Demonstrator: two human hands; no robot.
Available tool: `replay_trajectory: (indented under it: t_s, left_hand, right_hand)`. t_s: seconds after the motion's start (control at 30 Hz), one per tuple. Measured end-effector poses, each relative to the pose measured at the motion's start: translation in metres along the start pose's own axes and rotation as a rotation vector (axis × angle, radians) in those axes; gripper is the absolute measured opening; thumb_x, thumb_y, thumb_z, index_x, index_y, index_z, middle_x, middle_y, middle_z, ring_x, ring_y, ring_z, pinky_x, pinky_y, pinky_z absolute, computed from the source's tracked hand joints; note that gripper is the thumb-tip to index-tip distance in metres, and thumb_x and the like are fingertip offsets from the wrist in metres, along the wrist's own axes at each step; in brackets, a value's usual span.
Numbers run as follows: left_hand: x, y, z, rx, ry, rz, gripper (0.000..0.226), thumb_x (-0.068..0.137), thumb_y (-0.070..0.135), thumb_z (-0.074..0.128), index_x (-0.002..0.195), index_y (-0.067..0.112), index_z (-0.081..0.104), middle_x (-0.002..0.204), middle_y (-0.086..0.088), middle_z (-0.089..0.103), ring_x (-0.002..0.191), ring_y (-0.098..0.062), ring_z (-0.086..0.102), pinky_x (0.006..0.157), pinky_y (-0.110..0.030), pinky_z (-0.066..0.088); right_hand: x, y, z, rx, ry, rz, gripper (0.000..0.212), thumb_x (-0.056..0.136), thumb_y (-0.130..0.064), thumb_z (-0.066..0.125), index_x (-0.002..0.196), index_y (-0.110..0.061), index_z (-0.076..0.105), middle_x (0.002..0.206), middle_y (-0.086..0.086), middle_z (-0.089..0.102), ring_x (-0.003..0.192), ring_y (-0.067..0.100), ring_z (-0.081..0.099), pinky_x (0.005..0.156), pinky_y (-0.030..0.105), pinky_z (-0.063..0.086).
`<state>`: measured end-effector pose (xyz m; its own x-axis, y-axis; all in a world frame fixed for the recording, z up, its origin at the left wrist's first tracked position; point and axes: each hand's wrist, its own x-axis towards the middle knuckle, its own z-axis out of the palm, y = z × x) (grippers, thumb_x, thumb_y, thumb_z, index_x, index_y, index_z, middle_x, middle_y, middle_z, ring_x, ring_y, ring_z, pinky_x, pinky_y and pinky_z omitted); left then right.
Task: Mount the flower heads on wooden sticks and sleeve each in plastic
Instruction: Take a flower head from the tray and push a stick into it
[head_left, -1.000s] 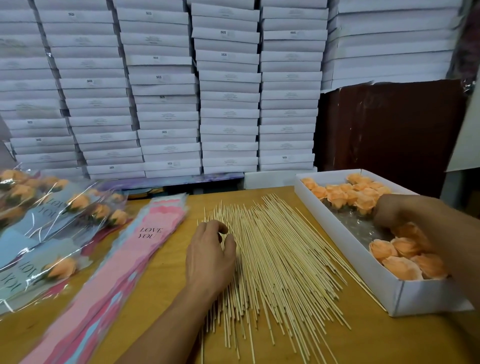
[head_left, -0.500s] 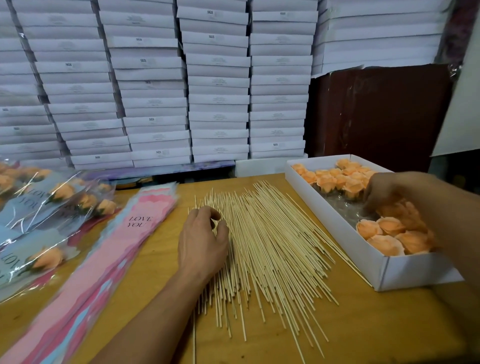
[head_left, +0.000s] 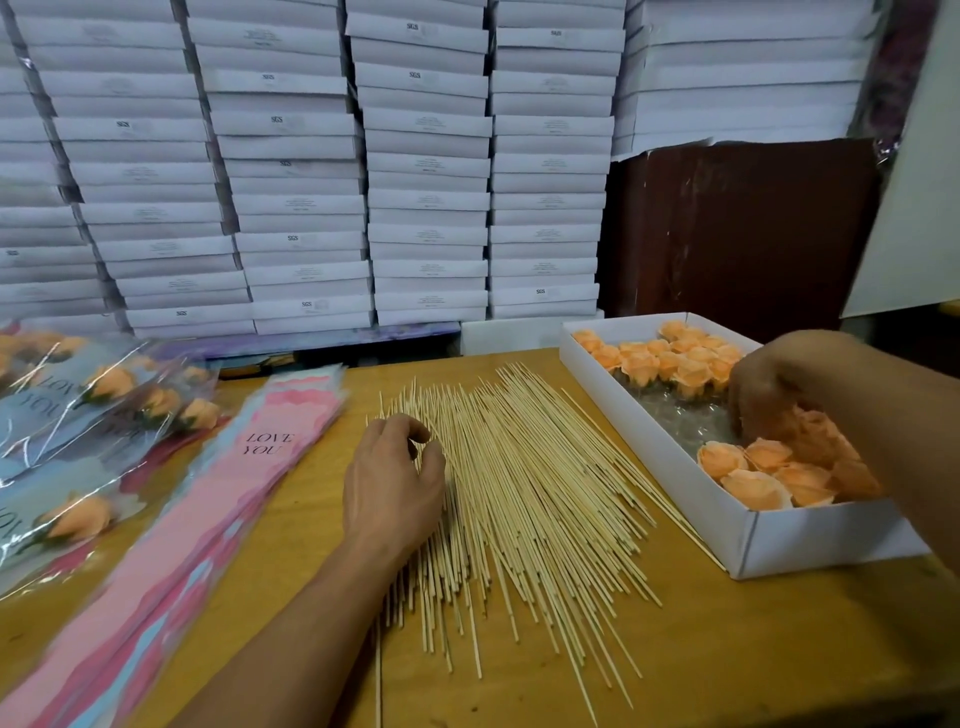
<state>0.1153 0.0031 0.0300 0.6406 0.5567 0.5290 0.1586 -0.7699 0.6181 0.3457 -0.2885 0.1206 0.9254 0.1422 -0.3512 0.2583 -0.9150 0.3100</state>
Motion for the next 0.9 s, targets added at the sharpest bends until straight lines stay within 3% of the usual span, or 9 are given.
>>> replay_trajectory:
  t_s: [0.07,0.2,0.3,0.4,0.5,0.6,0.67,0.77,0.9]
  left_hand:
    - [0.000,-0.001,-0.001,-0.005,-0.001,0.004,0.005,0.095,0.022,0.060,0.097,0.017,0.060,0.099,-0.001,0.058,0.088,-0.020,0.054,0.074,-0.034,0.041]
    - [0.000,0.000,-0.001,-0.002,-0.015,0.009,0.004,0.095,0.022,0.059,0.096,0.018,0.060,0.099,0.000,0.058,0.087,-0.018,0.054,0.077,-0.036,0.044]
    - [0.000,0.000,-0.001,0.003,-0.020,0.009,0.003,0.095,0.022,0.059,0.094,0.019,0.059,0.098,0.000,0.057,0.087,-0.018,0.053,0.077,-0.036,0.044]
    - [-0.001,-0.001,-0.001,-0.003,-0.019,0.012,0.003,0.095,0.021,0.060,0.092,0.020,0.059,0.097,0.000,0.057,0.085,-0.017,0.053,0.074,-0.033,0.039]
    - [0.000,0.000,-0.002,0.007,-0.022,0.013,0.003,0.095,0.021,0.060,0.092,0.019,0.061,0.096,0.000,0.056,0.085,-0.017,0.053,0.074,-0.033,0.040]
    - [0.000,0.001,-0.001,0.010,-0.020,0.012,0.005,0.095,0.021,0.059,0.092,0.018,0.061,0.095,0.001,0.056,0.085,-0.017,0.054,0.074,-0.033,0.040]
    - [0.000,0.001,-0.002,-0.025,-0.025,0.016,0.007,0.096,0.023,0.059,0.092,0.017,0.062,0.093,0.001,0.058,0.084,-0.016,0.054,0.074,-0.034,0.044]
    - [-0.002,0.004,-0.005,-0.196,-0.074,0.031,0.008,0.095,0.027,0.063,0.092,0.020,0.063,0.084,0.003,0.061,0.077,-0.010,0.056,0.069,-0.029,0.049]
    - [-0.004,0.007,-0.008,-0.433,-0.204,0.050,0.019,0.090,0.031,0.072,0.108,0.027,0.066,0.086,0.004,0.066,0.080,-0.004,0.061,0.069,-0.016,0.052]
  right_hand:
    - [-0.004,-0.004,0.000,-0.093,0.091,-0.013,0.047,0.087,-0.020,0.076,0.133,-0.017,0.064,0.121,0.002,0.066,0.102,0.018,0.066,0.091,0.029,0.058]
    - [-0.007,0.004,-0.017,0.013,0.081,-0.089,0.036,0.086,-0.014,0.078,0.121,-0.015,0.070,0.102,-0.005,0.067,0.100,0.013,0.064,0.093,0.029,0.056]
    - [-0.011,0.006,-0.020,0.050,-0.046,-0.076,0.036,0.088,-0.015,0.075,0.124,-0.018,0.067,0.110,-0.001,0.068,0.096,0.015,0.066,0.081,0.026,0.060]
    - [-0.009,0.002,-0.009,0.029,-0.069,-0.050,0.032,0.088,-0.013,0.071,0.121,-0.014,0.067,0.109,0.007,0.069,0.078,0.013,0.065,0.062,0.021,0.055]
    - [-0.003,0.015,-0.015,0.309,0.188,-0.138,0.006,0.089,-0.018,0.073,0.091,-0.012,0.073,0.095,0.007,0.070,0.082,0.014,0.063,0.066,0.024,0.049]
    - [-0.011,0.026,-0.035,0.529,0.374,-0.227,0.022,0.086,-0.022,0.074,0.069,-0.008,0.075,0.074,0.010,0.073,0.076,0.027,0.065,0.071,0.039,0.051]
    - [-0.027,0.015,-0.044,0.622,0.423,-0.318,0.024,0.084,-0.024,0.072,0.066,-0.010,0.076,0.068,0.005,0.074,0.071,0.035,0.063,0.068,0.046,0.052]
    - [-0.056,-0.027,-0.055,0.773,0.457,-0.457,0.018,0.080,-0.028,0.071,0.069,-0.015,0.077,0.068,0.003,0.072,0.062,0.021,0.049,0.048,0.031,0.037]
    - [-0.091,-0.100,-0.052,0.824,0.376,-0.617,0.019,0.078,-0.033,0.070,0.068,-0.019,0.078,0.070,-0.005,0.076,0.053,0.007,0.050,0.045,0.023,0.036]
